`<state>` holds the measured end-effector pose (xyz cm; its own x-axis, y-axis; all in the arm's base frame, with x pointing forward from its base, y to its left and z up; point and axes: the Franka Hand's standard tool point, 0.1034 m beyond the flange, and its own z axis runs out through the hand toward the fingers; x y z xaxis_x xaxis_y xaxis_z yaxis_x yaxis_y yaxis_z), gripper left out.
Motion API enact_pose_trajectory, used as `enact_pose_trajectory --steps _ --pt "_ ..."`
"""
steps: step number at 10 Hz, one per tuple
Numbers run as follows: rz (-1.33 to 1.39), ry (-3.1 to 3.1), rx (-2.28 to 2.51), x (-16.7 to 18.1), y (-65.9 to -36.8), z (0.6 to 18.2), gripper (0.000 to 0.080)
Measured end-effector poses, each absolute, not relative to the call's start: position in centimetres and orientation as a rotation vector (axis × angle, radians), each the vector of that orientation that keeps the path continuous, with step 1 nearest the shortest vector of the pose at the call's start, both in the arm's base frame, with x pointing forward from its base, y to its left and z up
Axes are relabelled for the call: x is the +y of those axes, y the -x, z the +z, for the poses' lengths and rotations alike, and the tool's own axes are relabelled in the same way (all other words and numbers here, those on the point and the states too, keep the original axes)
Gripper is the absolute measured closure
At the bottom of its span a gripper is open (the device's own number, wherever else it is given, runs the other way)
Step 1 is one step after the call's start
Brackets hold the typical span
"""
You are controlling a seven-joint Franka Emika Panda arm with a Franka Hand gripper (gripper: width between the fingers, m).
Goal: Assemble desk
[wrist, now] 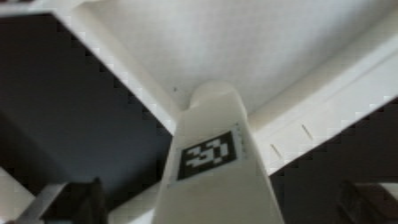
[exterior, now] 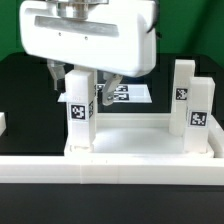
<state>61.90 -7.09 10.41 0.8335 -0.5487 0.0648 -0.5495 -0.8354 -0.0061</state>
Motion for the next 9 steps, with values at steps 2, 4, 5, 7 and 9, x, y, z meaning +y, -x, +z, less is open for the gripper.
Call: enact_pose_trajectory --steps 2,4,5,7,9 --pt "0.100 -3.032 -0.731 -7.02 -61.96 10.54 0.0151" --pt "0.096 -3.063 -0.515 -7.01 -61.95 10.57 0.0151" --pt "0.095 -3.067 -0.493 -7.04 -61.95 10.57 0.0151" --pt "0.094 -3.066 -0.496 -7.09 -61.92 10.52 0.0415" --pt "0.092 -3.063 -0.519 -7.11 -61.88 10.44 0.0511"
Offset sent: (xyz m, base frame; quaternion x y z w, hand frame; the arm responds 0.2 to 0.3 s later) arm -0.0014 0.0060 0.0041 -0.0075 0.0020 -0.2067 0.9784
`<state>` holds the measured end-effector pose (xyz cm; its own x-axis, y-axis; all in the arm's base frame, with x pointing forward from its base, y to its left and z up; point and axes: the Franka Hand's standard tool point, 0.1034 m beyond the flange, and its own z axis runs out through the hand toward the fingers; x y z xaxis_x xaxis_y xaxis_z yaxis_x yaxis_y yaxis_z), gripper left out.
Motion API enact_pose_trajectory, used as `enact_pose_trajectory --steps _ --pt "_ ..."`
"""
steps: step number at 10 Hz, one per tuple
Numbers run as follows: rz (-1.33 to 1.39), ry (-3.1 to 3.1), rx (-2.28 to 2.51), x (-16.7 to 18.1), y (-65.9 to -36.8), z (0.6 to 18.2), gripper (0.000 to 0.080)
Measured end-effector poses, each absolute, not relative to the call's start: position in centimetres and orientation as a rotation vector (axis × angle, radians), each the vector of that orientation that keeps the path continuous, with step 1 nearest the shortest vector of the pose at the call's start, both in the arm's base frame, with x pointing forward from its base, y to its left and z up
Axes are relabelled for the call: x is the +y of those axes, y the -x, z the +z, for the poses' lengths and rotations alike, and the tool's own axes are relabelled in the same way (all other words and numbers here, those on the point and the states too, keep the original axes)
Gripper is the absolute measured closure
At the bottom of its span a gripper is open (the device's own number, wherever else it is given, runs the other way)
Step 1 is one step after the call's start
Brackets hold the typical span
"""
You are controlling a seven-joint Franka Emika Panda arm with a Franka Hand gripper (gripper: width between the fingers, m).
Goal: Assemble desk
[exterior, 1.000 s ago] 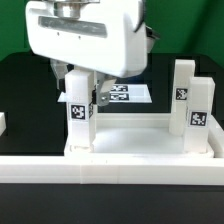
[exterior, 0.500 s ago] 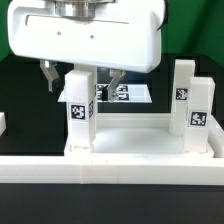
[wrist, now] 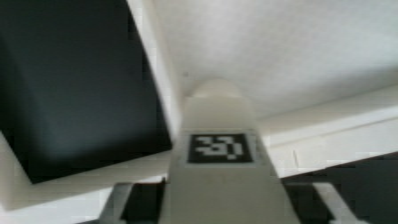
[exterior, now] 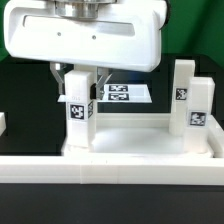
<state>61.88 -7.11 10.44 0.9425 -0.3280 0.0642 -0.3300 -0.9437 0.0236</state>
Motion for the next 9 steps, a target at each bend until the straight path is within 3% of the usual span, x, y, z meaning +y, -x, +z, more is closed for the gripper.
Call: enact_pose_trajectory --steps 3,9 --pt "0.093 -3.056 -0.564 -7.10 -61.88 10.43 0.0511" --pt "0.094 -2.751 -1.598 -7.71 -61.78 10.32 0.0509"
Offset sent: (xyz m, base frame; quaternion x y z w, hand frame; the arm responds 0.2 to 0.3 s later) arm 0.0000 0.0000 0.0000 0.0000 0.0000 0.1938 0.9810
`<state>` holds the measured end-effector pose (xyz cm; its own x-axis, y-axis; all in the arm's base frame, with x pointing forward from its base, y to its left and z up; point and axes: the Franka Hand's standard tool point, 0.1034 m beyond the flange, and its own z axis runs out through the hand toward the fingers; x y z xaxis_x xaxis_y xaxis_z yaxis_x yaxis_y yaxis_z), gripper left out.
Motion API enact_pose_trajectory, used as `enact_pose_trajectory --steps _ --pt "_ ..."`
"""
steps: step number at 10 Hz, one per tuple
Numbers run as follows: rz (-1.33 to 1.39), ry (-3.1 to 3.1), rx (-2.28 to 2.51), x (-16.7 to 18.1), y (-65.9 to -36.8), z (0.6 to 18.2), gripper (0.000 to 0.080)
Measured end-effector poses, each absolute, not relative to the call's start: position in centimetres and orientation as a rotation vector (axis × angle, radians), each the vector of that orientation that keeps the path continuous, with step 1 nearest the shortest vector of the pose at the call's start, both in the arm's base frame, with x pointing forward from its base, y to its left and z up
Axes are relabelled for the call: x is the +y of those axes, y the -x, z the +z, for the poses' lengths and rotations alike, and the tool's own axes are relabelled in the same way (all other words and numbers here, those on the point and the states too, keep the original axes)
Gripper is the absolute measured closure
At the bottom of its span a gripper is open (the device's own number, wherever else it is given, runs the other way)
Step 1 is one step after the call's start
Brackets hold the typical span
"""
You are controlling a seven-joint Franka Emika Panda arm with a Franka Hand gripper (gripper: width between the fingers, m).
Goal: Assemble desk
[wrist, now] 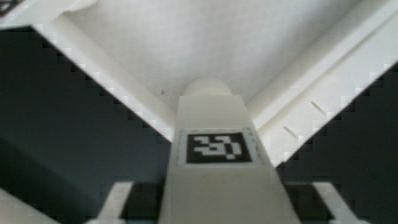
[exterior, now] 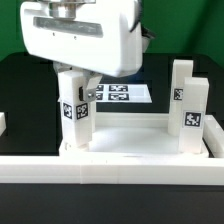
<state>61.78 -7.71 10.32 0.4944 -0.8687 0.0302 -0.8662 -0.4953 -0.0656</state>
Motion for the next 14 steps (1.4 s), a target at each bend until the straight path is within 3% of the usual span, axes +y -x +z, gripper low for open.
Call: enact_pose_trajectory --steps 10,11,12,13,14 --pt "-0.064 2.203 2.150 -7.92 -61.77 10.25 0.0507" --pt "-0.058 2.272 2.083 -7.96 -61.64 10.20 0.0317" --pt "-0.060 2.294 2.058 -7.84 -61.67 10.20 0.0317" --pt "-0.064 2.368 1.975 -7.81 -61.68 10.20 0.0182" --pt "-0.067 2.444 1.883 -7.87 -61.66 10.18 0.0160"
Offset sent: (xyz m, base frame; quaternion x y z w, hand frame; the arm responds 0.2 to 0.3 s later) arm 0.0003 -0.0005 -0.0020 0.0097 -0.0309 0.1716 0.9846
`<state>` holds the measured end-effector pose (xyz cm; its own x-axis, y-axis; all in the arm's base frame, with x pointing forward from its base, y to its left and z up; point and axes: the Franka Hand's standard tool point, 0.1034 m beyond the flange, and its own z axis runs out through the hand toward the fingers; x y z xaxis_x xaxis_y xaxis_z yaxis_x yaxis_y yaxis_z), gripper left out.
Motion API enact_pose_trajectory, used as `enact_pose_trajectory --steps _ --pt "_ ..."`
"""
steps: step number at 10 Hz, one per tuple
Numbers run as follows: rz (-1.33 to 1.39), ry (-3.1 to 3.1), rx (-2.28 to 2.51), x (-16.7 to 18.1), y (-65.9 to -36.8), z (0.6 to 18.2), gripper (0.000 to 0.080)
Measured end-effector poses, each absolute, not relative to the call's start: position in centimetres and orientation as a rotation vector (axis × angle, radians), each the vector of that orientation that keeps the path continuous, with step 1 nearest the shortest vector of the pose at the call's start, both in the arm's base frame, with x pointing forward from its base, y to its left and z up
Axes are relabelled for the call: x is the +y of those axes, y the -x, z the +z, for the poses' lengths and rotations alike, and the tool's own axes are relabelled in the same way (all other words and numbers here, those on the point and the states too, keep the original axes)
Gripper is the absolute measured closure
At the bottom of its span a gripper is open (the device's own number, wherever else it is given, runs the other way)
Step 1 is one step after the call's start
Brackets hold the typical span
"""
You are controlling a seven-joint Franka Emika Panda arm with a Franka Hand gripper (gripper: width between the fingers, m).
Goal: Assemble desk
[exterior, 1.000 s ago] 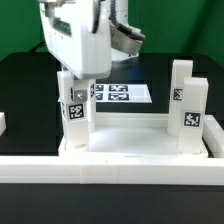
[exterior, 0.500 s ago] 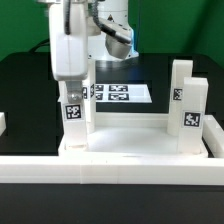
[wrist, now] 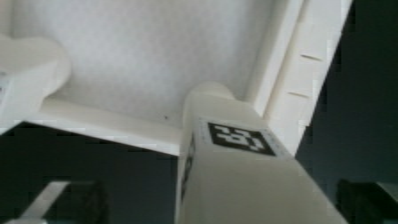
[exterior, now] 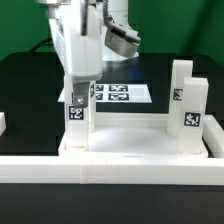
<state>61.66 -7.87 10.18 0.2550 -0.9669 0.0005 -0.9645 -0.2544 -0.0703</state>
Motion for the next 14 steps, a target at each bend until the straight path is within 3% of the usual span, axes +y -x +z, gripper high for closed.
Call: enact_pose_trajectory --steps 14 --pt "-0.079 3.180 0.282 -8.10 -61.64 10.51 0.0155"
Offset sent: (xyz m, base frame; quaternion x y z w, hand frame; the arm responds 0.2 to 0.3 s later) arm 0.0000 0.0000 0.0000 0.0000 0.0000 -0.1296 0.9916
